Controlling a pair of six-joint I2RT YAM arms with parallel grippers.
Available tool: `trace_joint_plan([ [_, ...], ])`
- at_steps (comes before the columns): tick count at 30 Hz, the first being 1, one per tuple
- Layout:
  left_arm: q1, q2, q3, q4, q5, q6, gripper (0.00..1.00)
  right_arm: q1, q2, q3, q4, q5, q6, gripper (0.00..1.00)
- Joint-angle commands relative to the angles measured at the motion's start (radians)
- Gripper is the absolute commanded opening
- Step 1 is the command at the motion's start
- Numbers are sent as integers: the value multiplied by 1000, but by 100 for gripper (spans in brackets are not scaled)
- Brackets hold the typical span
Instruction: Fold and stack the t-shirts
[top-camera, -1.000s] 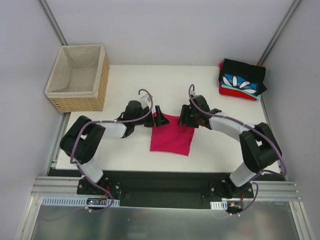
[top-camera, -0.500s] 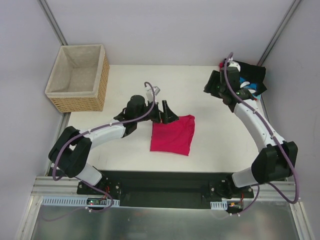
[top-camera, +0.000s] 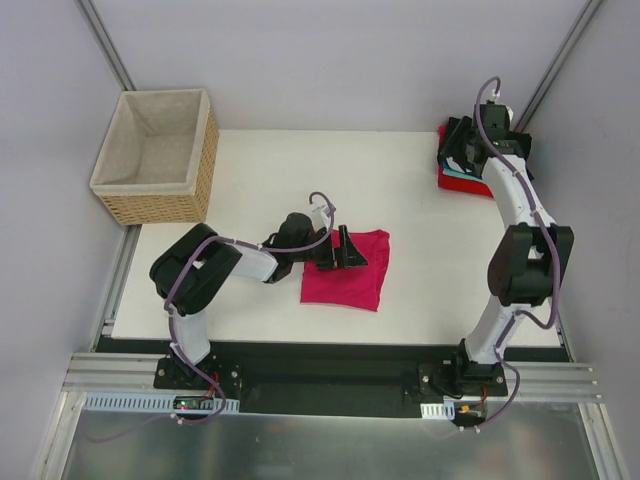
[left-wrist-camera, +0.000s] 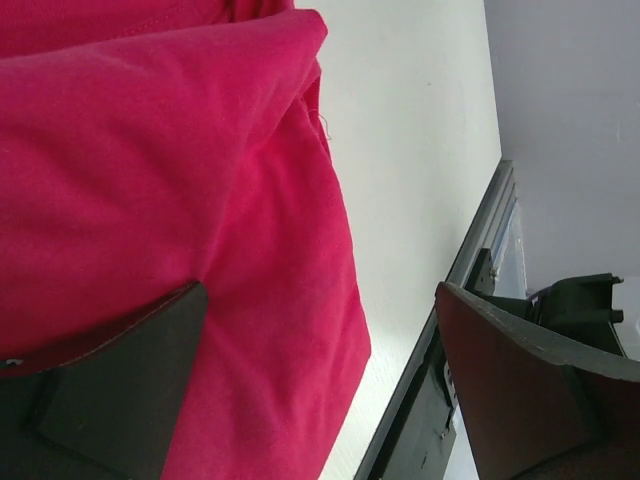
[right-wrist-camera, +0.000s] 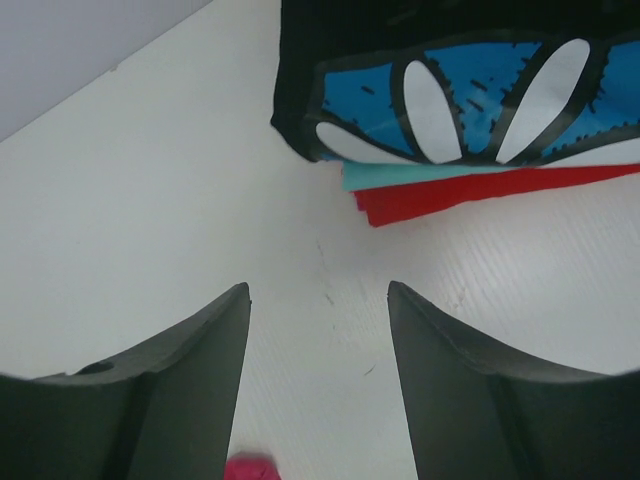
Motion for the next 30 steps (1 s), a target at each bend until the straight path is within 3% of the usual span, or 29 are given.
trace_joint_plan([
  [1,1,20,-17,121,34,-8,99,-19,137,175,0,23,-50,61],
  [12,147,-15,-126,162,116,-8,99,-135,479,528,63,87,-79,61],
  [17,162,-35,-149,130,126,18,99,-175,548,568,169,43,-97,62],
  [21,168,-15,-144,127,139,10,99,-195,654,714,80,1,-84,63],
  [25,170,-17,-139,133,138,2,99,-188,638,576,77,15,-20,63],
  [30,170,-51,-146,132,118,-5,99,-178,694,608,-114,-46,119,63],
])
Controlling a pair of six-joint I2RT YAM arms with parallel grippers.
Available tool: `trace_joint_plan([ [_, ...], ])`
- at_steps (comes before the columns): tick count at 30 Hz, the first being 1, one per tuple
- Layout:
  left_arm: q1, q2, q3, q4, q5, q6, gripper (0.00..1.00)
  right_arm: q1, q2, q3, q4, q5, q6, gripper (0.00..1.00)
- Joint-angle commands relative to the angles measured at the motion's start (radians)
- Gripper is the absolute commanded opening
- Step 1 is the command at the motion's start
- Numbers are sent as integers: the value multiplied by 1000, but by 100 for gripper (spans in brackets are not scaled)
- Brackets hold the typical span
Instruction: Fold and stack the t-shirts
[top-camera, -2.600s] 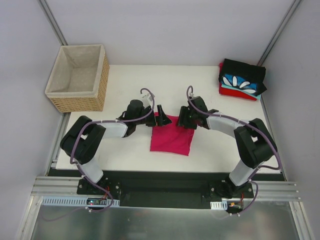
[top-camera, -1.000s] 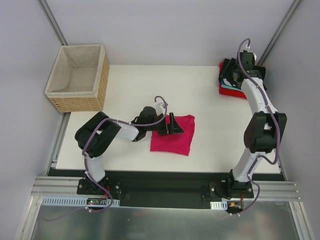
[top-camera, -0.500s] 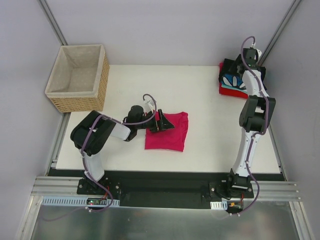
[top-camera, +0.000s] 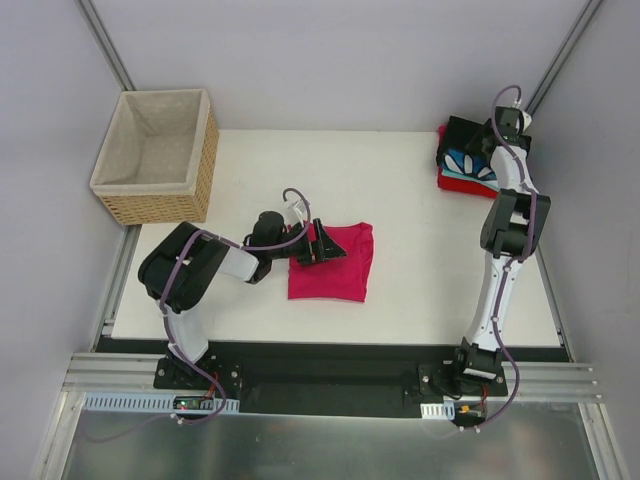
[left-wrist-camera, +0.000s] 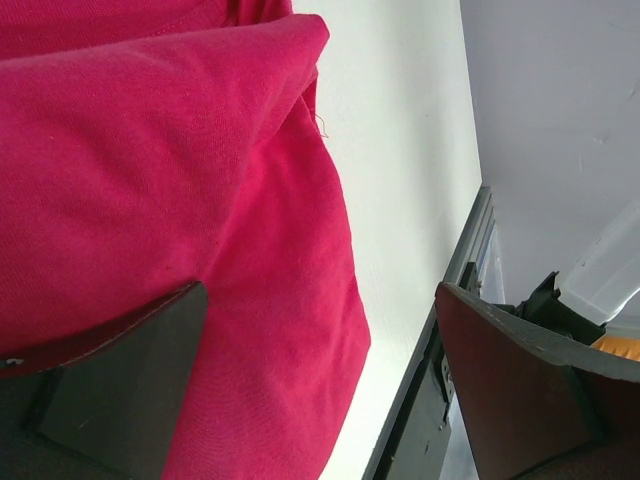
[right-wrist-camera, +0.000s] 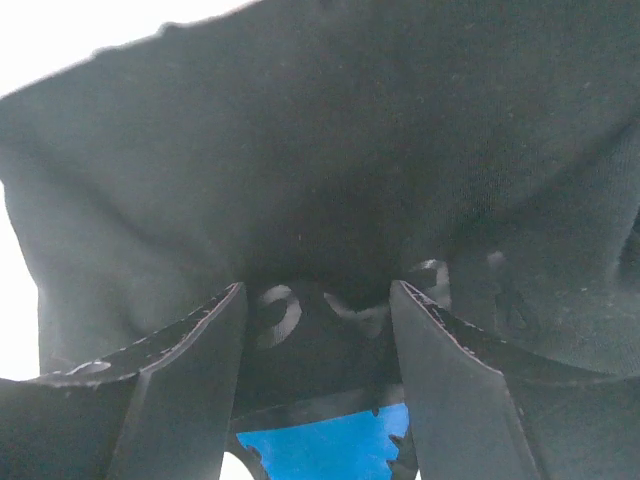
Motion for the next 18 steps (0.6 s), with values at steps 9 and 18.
trace_joint_plan([
  [9,18,-156,-53,-88,-4,9,99,27,64,13,-368,-148,270,63],
  [18,18,-338,-83,-229,-68,80,99,123,-64,-186,-379,-223,319,64],
])
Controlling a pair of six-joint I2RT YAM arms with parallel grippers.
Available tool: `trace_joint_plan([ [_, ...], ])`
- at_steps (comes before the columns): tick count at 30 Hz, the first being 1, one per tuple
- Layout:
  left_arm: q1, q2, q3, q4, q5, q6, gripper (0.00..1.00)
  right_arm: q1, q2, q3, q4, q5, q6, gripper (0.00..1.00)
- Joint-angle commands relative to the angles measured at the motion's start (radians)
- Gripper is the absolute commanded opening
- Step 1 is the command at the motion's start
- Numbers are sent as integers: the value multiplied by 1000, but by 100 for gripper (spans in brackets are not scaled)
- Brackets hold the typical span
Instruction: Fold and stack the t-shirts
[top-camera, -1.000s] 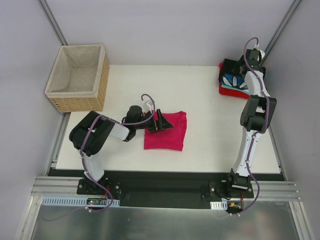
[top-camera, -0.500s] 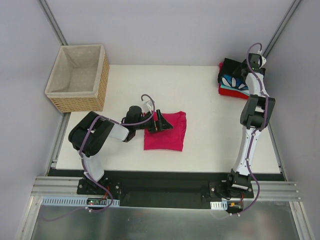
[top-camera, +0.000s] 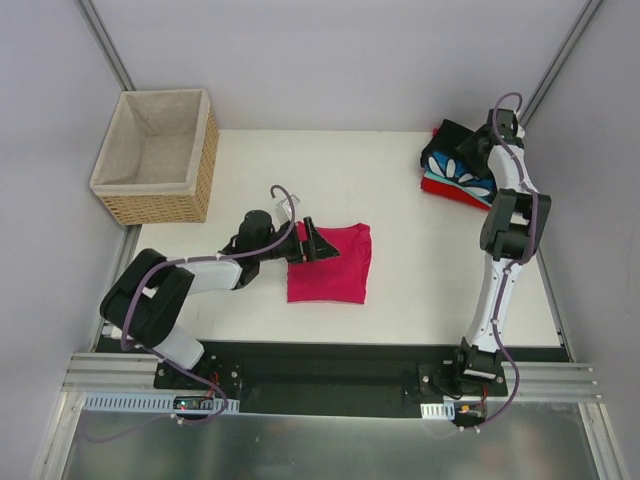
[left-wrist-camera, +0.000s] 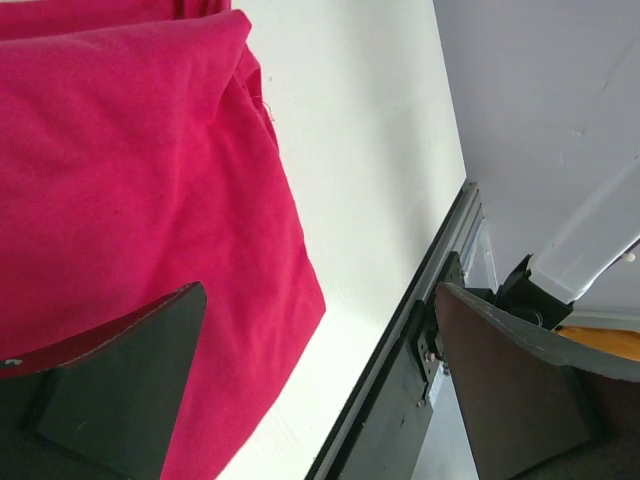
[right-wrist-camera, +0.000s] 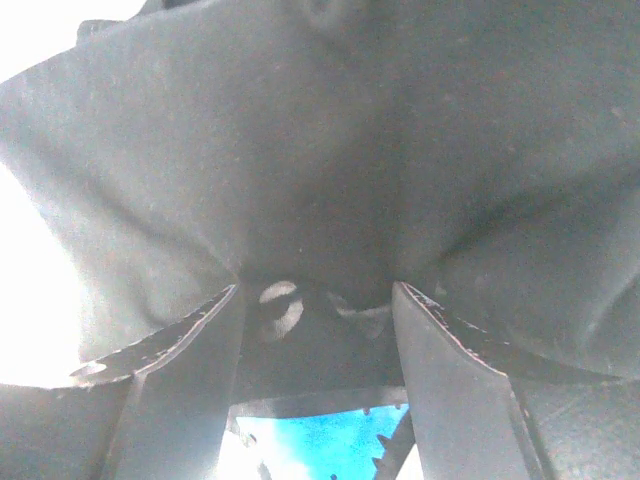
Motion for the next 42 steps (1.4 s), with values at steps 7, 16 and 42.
trace_joint_plan([
  [7,14,-180,-41,-128,-76,82,99,215,-153,-388,-177,-157,120,65],
  [16,16,-252,-84,-151,-90,85,99,361,-328,-578,-147,-100,92,88],
  [42,8,-435,-108,-275,-112,92,99,503,-839,-924,-141,219,-24,88],
])
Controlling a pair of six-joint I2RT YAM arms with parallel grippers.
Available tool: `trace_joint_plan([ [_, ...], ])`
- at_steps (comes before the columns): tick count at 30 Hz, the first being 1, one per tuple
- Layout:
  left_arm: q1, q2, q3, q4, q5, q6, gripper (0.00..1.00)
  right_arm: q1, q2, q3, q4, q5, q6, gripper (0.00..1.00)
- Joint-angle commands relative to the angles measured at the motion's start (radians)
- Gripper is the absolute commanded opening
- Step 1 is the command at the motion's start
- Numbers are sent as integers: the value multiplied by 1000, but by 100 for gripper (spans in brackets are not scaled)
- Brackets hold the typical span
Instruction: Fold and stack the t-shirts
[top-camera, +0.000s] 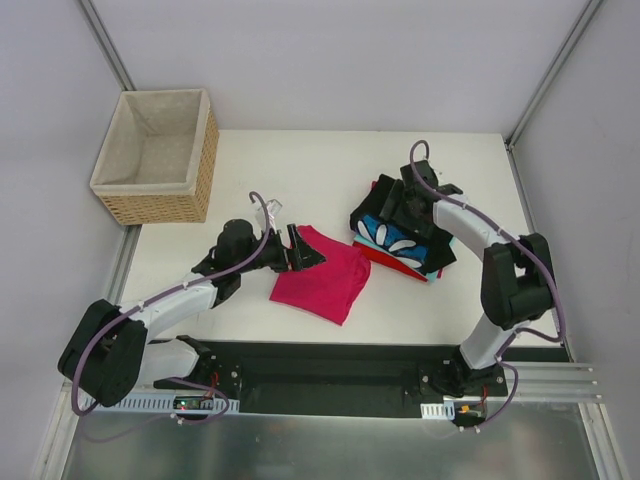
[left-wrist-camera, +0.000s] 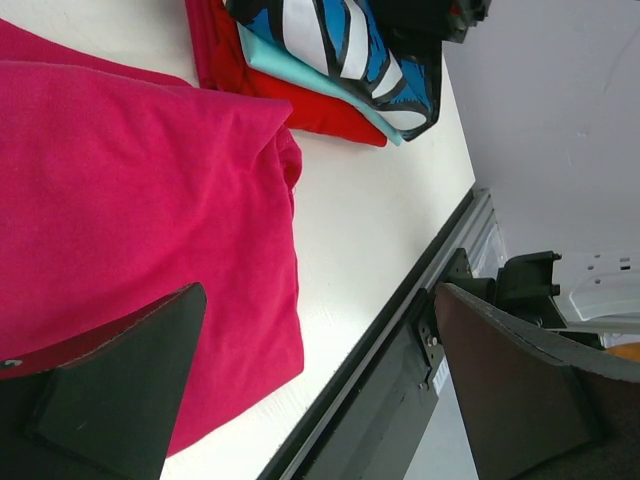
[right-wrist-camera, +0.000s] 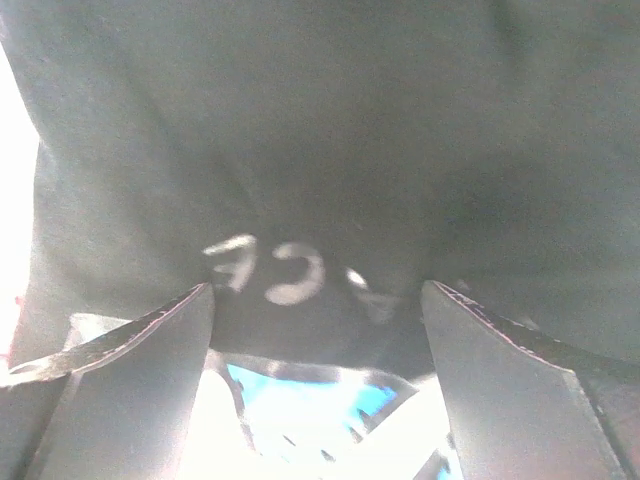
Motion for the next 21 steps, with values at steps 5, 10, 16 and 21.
trace_joint_plan([
  [5,-35,-55,-8,-17,-24,20,99,48,-260,99,-245,117,-124,89],
  [10,-61,-66,-43,-35,-58,4,99,171,-393,-31,-226,-20,-122,89],
  [16,-58,-149,-81,-167,-131,44,99,309,-527,-218,-164,-30,-96,89],
  [21,-23,-314,-152,-331,-217,36,99,346,-646,-347,-147,-7,-72,89],
])
